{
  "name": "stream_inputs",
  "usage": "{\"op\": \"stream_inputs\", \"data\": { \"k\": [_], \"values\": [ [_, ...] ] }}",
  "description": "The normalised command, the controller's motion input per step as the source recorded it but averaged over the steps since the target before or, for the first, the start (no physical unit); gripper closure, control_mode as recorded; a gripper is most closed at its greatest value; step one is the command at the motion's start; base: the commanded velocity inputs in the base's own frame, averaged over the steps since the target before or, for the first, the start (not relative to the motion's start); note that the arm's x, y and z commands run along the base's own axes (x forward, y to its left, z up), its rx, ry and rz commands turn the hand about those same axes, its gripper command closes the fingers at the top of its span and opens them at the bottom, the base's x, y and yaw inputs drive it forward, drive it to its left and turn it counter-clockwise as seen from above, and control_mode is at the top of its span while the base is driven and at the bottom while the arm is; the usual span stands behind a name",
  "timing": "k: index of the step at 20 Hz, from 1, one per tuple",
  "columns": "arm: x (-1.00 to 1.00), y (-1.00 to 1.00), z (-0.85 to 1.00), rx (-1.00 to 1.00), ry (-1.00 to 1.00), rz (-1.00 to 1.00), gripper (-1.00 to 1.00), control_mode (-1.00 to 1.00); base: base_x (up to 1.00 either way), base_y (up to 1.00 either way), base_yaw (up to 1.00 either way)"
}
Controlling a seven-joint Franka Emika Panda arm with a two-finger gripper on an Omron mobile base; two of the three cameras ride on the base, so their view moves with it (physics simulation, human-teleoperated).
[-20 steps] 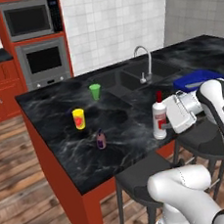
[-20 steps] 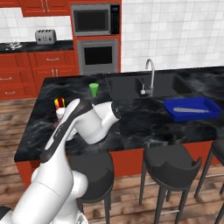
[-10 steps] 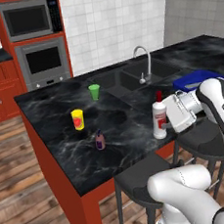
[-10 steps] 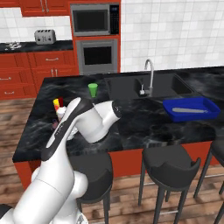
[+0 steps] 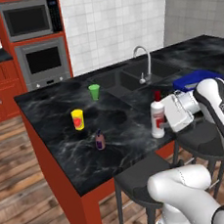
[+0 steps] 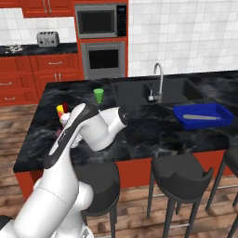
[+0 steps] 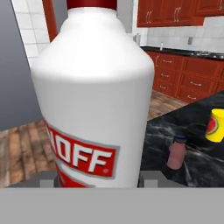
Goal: Place the drinks on the dining counter in a tight cluster.
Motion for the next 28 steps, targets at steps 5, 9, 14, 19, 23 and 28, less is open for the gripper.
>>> {"op": "stream_inputs", "data": {
  "k": [5, 9, 14, 19, 23, 28],
  "values": [
    [1.0, 0.0, 0.03, 0.0, 0.27, 0.06, 1.0, -1.0, 0.0, 0.0, 0.0],
    [1.0, 0.01, -0.02, -0.02, 0.26, 0.02, 1.0, -1.0, 0.0, 0.0, 0.0],
    [0.88, 0.03, -0.4, -0.05, 0.11, 0.0, 1.0, -1.0, 0.0, 0.0, 0.0],
    [0.28, 0.23, -0.6, -0.02, -0.02, 0.0, 1.0, -1.0, 0.0, 0.0, 0.0],
    [0.35, 0.43, -0.68, -0.02, 0.0, 0.0, 1.0, -1.0, 0.0, 0.0, 0.0],
    [0.28, 0.37, -0.35, 0.0, -0.02, 0.0, 1.0, -1.0, 0.0, 0.0, 0.0]
  ]
}}
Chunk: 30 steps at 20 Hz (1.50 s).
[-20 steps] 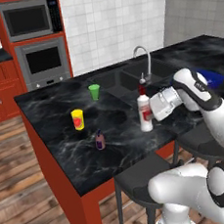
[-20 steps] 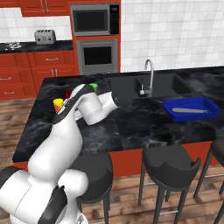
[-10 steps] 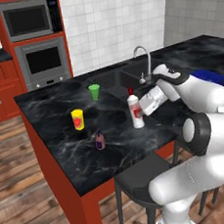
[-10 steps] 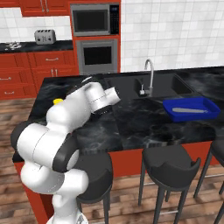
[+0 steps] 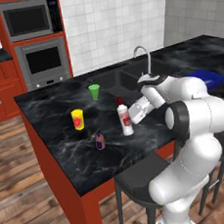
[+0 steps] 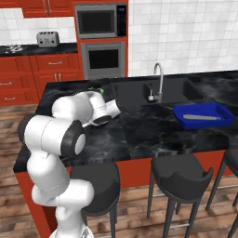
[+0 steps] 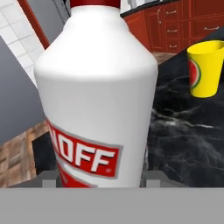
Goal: Place the drinks on the dining counter in a tight cluster.
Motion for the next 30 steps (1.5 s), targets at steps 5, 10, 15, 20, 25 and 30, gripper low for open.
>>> {"op": "stream_inputs", "data": {
  "k": [5, 10, 15, 20, 25, 30],
  "values": [
    [0.23, 0.06, -0.06, 0.0, -0.02, 0.0, 1.0, -1.0, 0.0, 0.0, 0.0],
    [0.36, 0.0, 0.0, 0.0, 0.0, 0.0, 1.0, -1.0, 0.0, 0.0, 0.0],
    [0.27, 0.03, -0.17, 0.0, -0.1, 0.0, 1.0, -1.0, 0.0, 0.0, 0.0],
    [0.01, 0.0, -0.22, 0.06, -0.08, 0.01, 1.0, -1.0, 0.0, 0.0, 0.0],
    [0.0, 0.01, -0.22, 0.11, -0.03, 0.2, 1.0, -1.0, 0.0, 0.0, 0.0],
    [0.0, 0.0, 0.03, 0.08, -0.01, 0.24, 1.0, -1.0, 0.0, 0.0, 0.0]
  ]
}}
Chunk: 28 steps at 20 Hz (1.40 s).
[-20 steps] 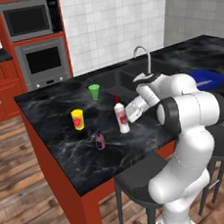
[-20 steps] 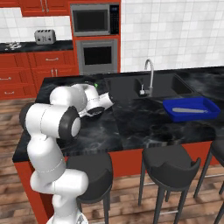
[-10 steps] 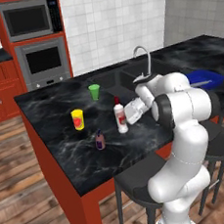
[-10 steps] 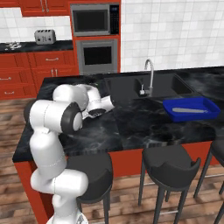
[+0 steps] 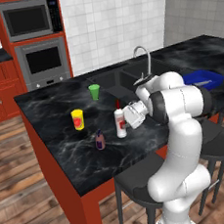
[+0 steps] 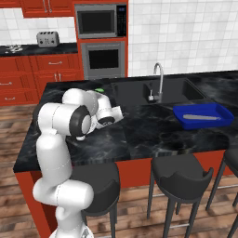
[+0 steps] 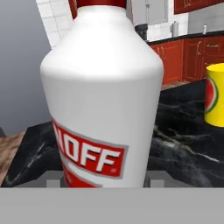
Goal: Place the drinks on the dining counter in a tight cluster.
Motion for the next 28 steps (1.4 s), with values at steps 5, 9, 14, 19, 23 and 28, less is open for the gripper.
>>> {"op": "stream_inputs", "data": {
  "k": [5, 9, 14, 19, 23, 28],
  "values": [
    [0.0, 0.0, 0.03, 0.0, -0.04, 0.05, 1.0, -1.0, 0.0, 0.0, 0.0],
    [0.0, 0.08, 0.0, 0.0, -0.12, 0.04, 1.0, -1.0, 0.0, 0.0, 0.0],
    [-0.01, 0.23, 0.0, 0.0, -0.13, 0.01, 1.0, -1.0, 0.0, 0.0, 0.0],
    [0.0, 0.14, 0.0, 0.0, -0.02, 0.0, 1.0, -1.0, 0.0, 0.0, 0.0],
    [0.0, 0.24, -0.01, 0.0, 0.0, 0.0, 1.0, -1.0, 0.0, 0.0, 0.0],
    [0.0, 0.23, -0.07, 0.0, 0.02, 0.0, 1.0, -1.0, 0.0, 0.0, 0.0]
  ]
}}
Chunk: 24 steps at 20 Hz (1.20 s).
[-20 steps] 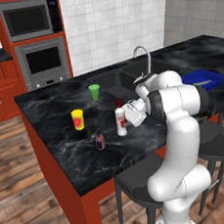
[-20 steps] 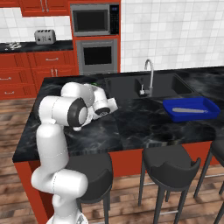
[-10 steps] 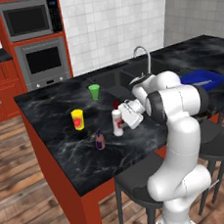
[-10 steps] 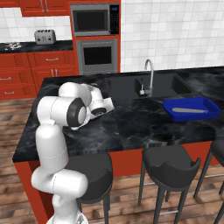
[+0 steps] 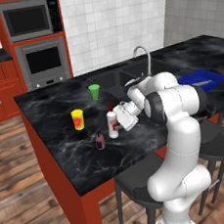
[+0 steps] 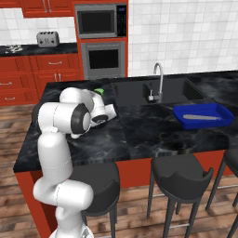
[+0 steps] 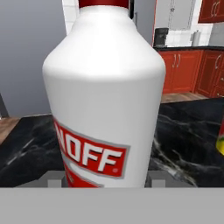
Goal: Place the drinks on the dining counter in a tight cluster.
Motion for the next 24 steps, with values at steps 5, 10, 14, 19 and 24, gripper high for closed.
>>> {"op": "stream_inputs", "data": {
  "k": [5, 10, 14, 19, 24],
  "values": [
    [0.01, 0.02, -0.2, 0.0, 0.0, 0.0, 1.0, -1.0, 0.0, 0.0, 0.0],
    [0.0, -0.01, -0.37, 0.0, 0.0, 0.0, 1.0, -1.0, 0.0, 0.0, 0.0],
    [0.06, 0.0, -0.41, 0.0, 0.0, 0.0, 1.0, -1.0, 0.0, 0.0, 0.0],
    [0.08, 0.0, -0.22, 0.0, 0.0, 0.0, 1.0, -1.0, 0.0, 0.0, 0.0],
    [0.11, 0.0, -0.03, 0.0, 0.0, 0.0, 1.0, -1.0, 0.0, 0.0, 0.0]
  ]
}}
